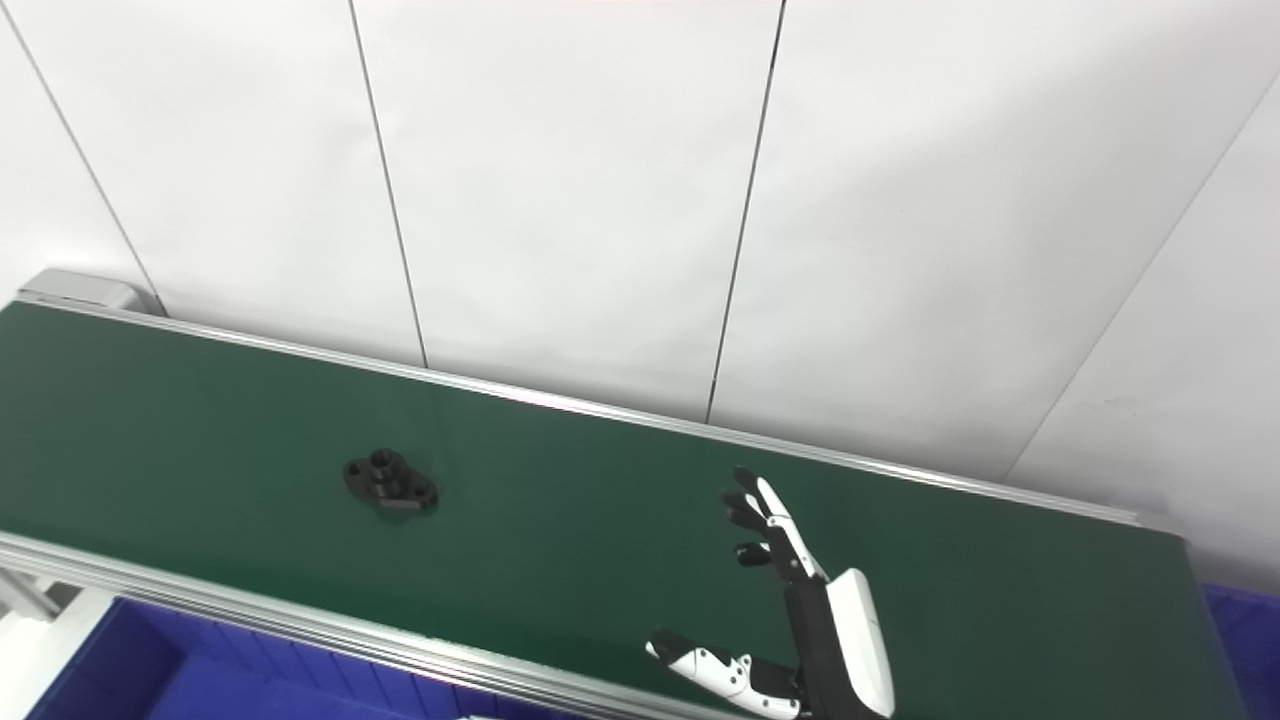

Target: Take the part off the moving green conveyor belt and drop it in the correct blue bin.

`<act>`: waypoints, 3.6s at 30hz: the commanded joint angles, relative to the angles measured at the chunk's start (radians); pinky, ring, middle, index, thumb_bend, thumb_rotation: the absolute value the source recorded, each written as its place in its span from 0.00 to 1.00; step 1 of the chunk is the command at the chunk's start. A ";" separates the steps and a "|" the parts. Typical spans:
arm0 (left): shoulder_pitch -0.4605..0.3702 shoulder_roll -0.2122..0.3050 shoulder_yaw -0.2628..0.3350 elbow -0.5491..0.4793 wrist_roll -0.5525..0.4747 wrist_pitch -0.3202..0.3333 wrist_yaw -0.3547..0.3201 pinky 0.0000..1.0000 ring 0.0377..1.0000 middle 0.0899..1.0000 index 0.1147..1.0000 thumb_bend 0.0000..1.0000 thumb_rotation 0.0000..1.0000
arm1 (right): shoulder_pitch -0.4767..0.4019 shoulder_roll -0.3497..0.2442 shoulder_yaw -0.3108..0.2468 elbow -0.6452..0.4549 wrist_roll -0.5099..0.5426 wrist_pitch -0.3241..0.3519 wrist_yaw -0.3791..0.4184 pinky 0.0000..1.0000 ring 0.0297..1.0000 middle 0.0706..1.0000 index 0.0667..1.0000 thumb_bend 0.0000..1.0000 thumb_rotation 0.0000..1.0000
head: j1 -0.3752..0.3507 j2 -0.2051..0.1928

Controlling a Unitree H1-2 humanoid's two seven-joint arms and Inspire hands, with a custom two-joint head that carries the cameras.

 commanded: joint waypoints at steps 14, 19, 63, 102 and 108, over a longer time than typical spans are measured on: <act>-0.033 0.106 -0.132 -0.054 0.031 -0.027 0.206 0.61 0.69 0.71 0.69 0.79 0.72 | -0.084 0.043 0.014 -0.040 -0.033 0.091 0.057 0.69 0.78 0.84 0.90 0.72 0.41 | -0.168 0.067; -0.060 0.142 -0.192 -0.052 0.050 -0.027 0.271 0.65 0.72 0.74 0.72 0.78 0.74 | -0.119 0.054 0.024 -0.022 -0.059 0.138 0.073 0.70 0.79 0.83 0.92 0.71 0.44 | -0.164 0.074; -0.107 0.193 -0.320 -0.078 0.077 -0.027 0.466 0.72 0.75 0.77 0.76 0.74 0.80 | -0.584 0.058 0.168 0.306 -0.253 0.402 0.228 0.71 0.81 0.86 0.94 0.77 0.51 | -0.234 0.210; -0.150 0.221 -0.450 -0.087 0.103 -0.027 0.580 0.70 0.74 0.76 0.75 0.76 0.75 | -0.782 0.010 0.349 0.700 -0.318 0.371 0.294 0.78 0.86 0.90 0.91 0.85 0.49 | -0.203 0.225; -0.140 0.222 -0.444 -0.099 0.086 -0.027 0.561 0.72 0.75 0.77 0.76 0.76 0.74 | -0.778 -0.001 0.398 0.744 -0.336 0.367 0.298 0.76 0.85 0.89 0.91 0.86 0.48 | -0.198 0.233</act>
